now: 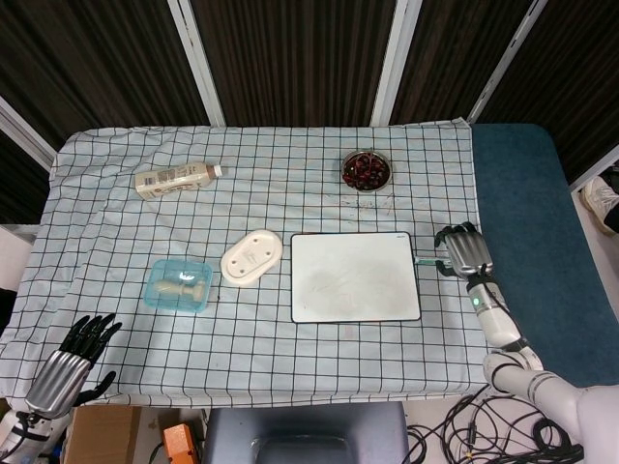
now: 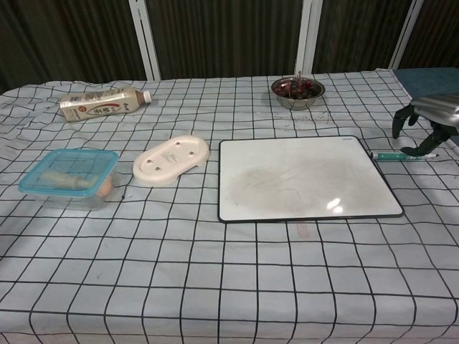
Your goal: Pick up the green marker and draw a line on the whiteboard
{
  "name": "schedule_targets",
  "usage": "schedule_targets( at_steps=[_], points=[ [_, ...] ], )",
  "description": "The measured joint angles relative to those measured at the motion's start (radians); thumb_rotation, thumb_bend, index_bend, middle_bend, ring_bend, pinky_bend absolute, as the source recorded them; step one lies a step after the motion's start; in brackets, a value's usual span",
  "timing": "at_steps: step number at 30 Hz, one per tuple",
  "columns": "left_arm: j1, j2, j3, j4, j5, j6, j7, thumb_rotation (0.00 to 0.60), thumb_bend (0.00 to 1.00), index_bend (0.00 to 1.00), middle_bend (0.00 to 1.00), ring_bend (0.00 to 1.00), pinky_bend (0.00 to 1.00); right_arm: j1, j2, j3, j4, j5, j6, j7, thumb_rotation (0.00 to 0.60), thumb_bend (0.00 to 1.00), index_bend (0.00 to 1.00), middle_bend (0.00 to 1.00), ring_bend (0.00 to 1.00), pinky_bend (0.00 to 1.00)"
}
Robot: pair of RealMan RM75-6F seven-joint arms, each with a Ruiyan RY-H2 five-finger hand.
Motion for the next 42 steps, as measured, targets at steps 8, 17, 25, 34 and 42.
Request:
schedule_targets(
  at_steps=[8,17,25,34,42],
  points=[
    [-0.003,-0.001,0.000,0.008,0.002,-0.006,-0.011,0.600,0.35,0.00,0.00,0.00,0.00,0.009,-0.039,-0.012,0.045,0.000,-0.012,-0.020,0.600,0.29,0.44,0.29,0.23,0.16],
    [-0.003,0.001,0.003,0.008,0.004,-0.013,-0.012,0.600,0.35,0.00,0.00,0.00,0.00,0.012,-0.058,-0.014,0.058,0.006,-0.013,-0.042,0.600,0.31,0.47,0.30,0.25,0.18],
    [-0.002,-0.001,0.004,0.014,0.004,-0.015,-0.017,0.600,0.35,0.00,0.00,0.00,0.00,0.012,-0.060,-0.012,0.059,0.010,-0.010,-0.052,0.600,0.32,0.50,0.31,0.27,0.19],
    [-0.001,0.000,0.002,0.018,0.000,-0.017,-0.023,0.600,0.35,0.00,0.00,0.00,0.00,0.013,-0.067,-0.014,0.053,0.023,-0.015,-0.099,0.600,0.32,0.50,0.32,0.27,0.19],
    [0.001,0.001,0.003,0.024,0.000,-0.016,-0.032,0.600,0.35,0.00,0.00,0.00,0.00,0.014,-0.072,-0.013,0.048,0.027,-0.007,-0.115,0.600,0.33,0.57,0.36,0.30,0.21]
  ],
)
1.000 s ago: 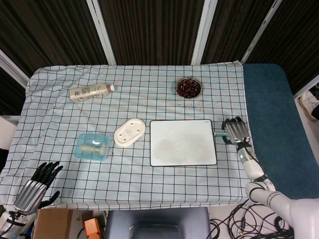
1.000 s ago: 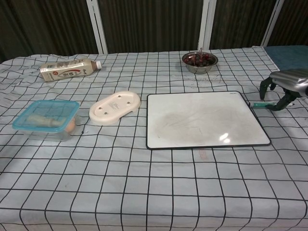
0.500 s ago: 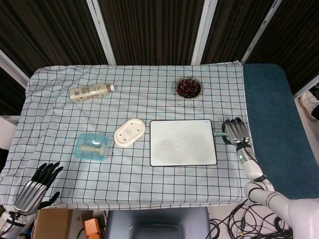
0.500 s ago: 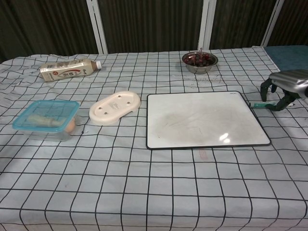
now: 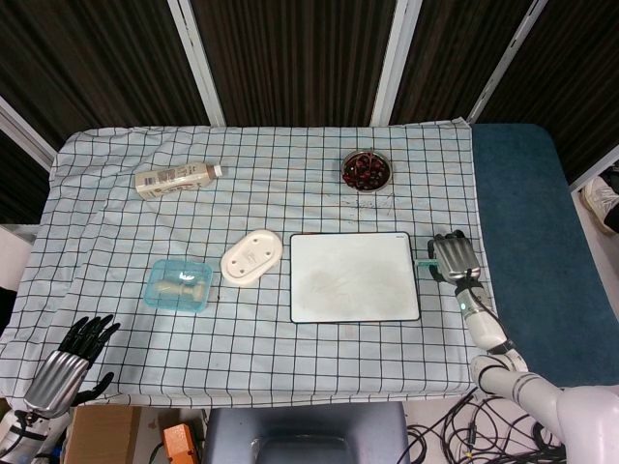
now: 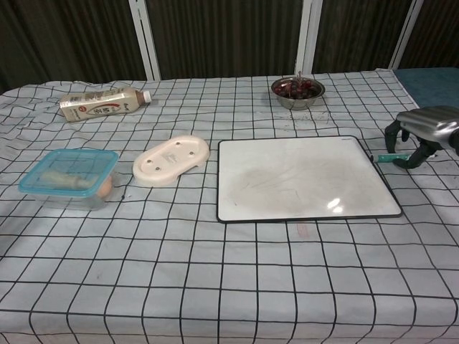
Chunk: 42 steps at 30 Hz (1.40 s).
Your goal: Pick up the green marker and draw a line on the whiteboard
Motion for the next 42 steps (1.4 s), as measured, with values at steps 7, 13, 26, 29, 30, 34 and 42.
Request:
schedule_targets(
  at_steps=[7,13,26,29,30,34,42],
  points=[
    [0.002,0.000,0.000,0.005,0.000,0.004,-0.005,0.600,0.35,0.00,0.00,0.00,0.00,-0.002,-0.002,-0.005,-0.003,-0.008,0.018,-0.018,0.600,0.33,0.67,0.42,0.33,0.23],
    [0.002,0.000,0.000,0.006,0.001,0.003,-0.009,0.600,0.35,0.00,0.00,0.00,0.00,-0.006,-0.010,-0.018,0.003,-0.023,0.038,-0.044,0.600,0.33,0.74,0.47,0.37,0.26],
    [0.001,0.002,0.001,0.002,0.003,-0.001,-0.004,0.600,0.35,0.00,0.00,0.00,0.00,-0.021,-0.068,-0.037,0.075,-0.064,0.112,-0.071,0.600,0.33,0.95,0.63,0.60,0.56],
    [0.002,0.003,0.001,0.001,0.003,0.001,-0.002,0.600,0.35,0.00,0.00,0.00,0.00,-0.024,-0.084,-0.038,0.099,-0.072,0.121,-0.064,0.600,0.33,0.99,0.67,0.64,0.59],
    [0.003,0.004,0.001,0.001,0.002,0.001,-0.001,0.600,0.35,0.00,0.00,0.00,0.00,-0.025,-0.088,-0.038,0.107,-0.074,0.124,-0.060,0.600,0.33,1.00,0.68,0.65,0.60],
    [0.005,0.007,0.000,-0.003,0.000,0.003,0.001,0.600,0.35,0.00,0.00,0.00,0.00,-0.028,-0.107,-0.041,0.142,-0.093,0.144,-0.031,0.600,0.34,1.00,0.73,0.70,0.64],
    [0.005,0.014,-0.003,-0.006,-0.004,0.002,-0.005,0.600,0.35,0.00,0.00,0.00,0.00,-0.041,-0.103,-0.044,0.150,-0.159,0.271,0.122,0.600,0.39,1.00,0.75,0.73,0.70]
  ],
)
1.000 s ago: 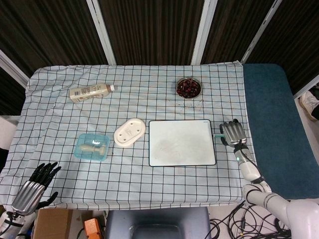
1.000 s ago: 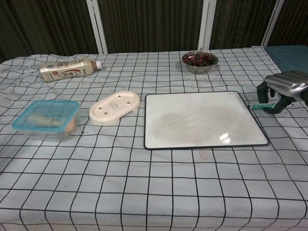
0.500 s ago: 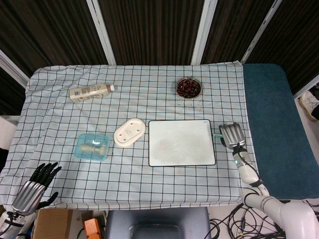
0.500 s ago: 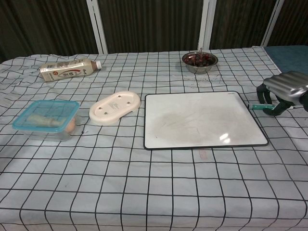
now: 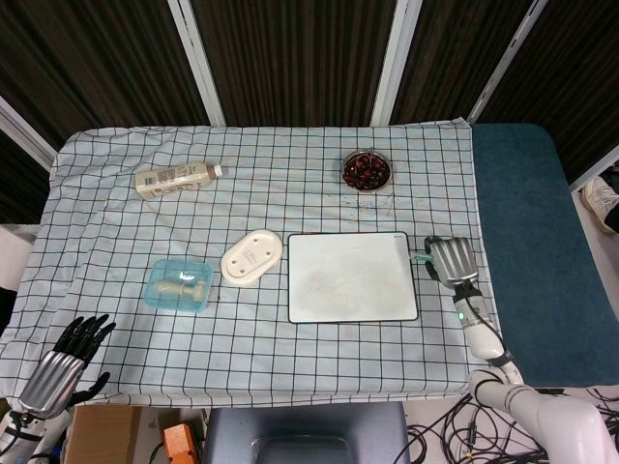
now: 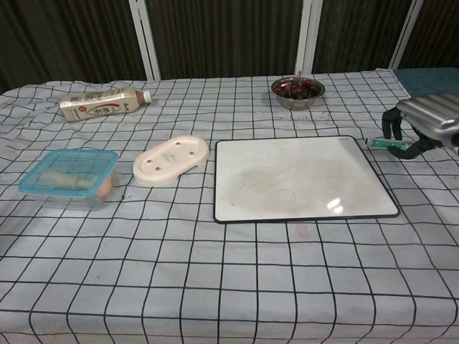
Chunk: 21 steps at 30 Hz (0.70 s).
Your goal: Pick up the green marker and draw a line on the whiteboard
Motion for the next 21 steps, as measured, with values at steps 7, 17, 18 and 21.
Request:
schedule_targets(
  at_steps=[7,17,18,21],
  points=[
    [-0.002,-0.002,-0.002,-0.001,0.000,-0.003,-0.001,0.600,0.35,0.00,0.00,0.00,0.00,-0.008,0.048,0.017,-0.115,-0.036,0.071,0.203,0.600,0.40,1.00,0.76,0.75,0.72],
    [0.003,0.003,-0.004,-0.003,-0.003,0.004,-0.002,0.600,0.35,0.00,0.00,0.00,0.00,0.017,0.049,0.057,-0.378,-0.054,0.062,0.402,0.600,0.40,1.00,0.77,0.75,0.72],
    [0.003,0.004,-0.004,-0.003,-0.003,0.005,-0.003,0.600,0.35,0.00,0.00,0.00,0.00,0.020,0.035,0.056,-0.375,-0.059,0.065,0.401,0.600,0.40,1.00,0.77,0.75,0.72],
    [0.005,0.004,-0.003,-0.001,-0.002,0.007,-0.005,0.600,0.35,0.00,0.00,0.00,0.00,0.030,-0.016,0.053,-0.344,-0.074,0.076,0.399,0.600,0.40,1.00,0.77,0.75,0.72]
  ],
)
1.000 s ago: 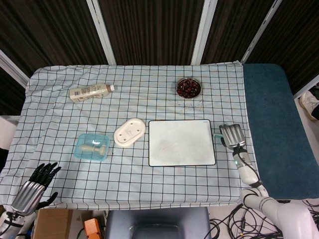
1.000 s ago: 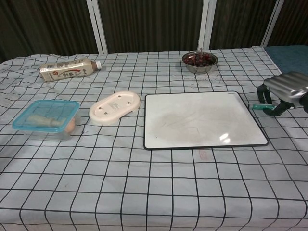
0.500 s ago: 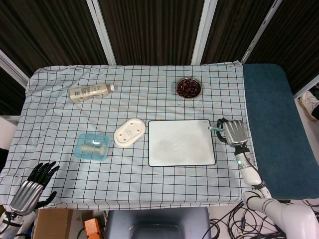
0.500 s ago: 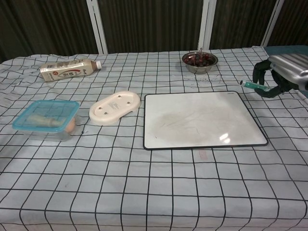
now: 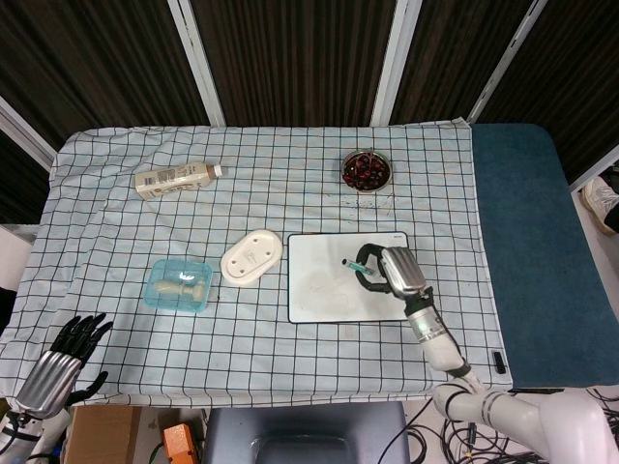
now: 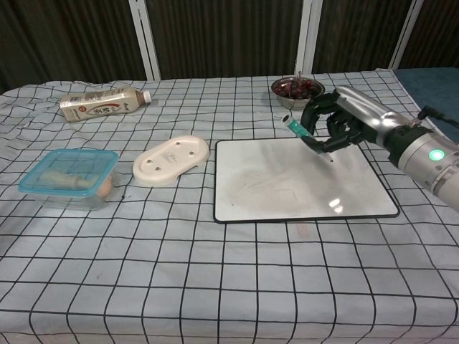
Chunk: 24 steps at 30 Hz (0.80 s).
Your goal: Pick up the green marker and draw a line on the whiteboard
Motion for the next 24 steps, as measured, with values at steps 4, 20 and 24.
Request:
schedule_targets(
  at_steps=[4,20,24],
  points=[
    [0.002,0.001,0.000,0.002,0.001,0.005,-0.002,0.600,0.35,0.00,0.00,0.00,0.00,0.008,-0.054,-0.006,0.060,-0.013,0.010,0.006,0.600,0.40,1.00,0.77,0.75,0.73],
    [-0.003,-0.002,0.000,0.003,0.003,-0.005,-0.001,0.600,0.35,0.00,0.00,0.00,0.00,0.012,-0.122,-0.017,0.188,-0.026,0.003,0.087,0.600,0.40,1.00,0.77,0.76,0.73],
    [-0.003,-0.002,0.000,0.003,0.003,-0.006,-0.001,0.600,0.35,0.00,0.00,0.00,0.00,0.012,-0.128,-0.019,0.205,-0.028,0.002,0.098,0.600,0.40,1.00,0.77,0.76,0.73]
  ],
)
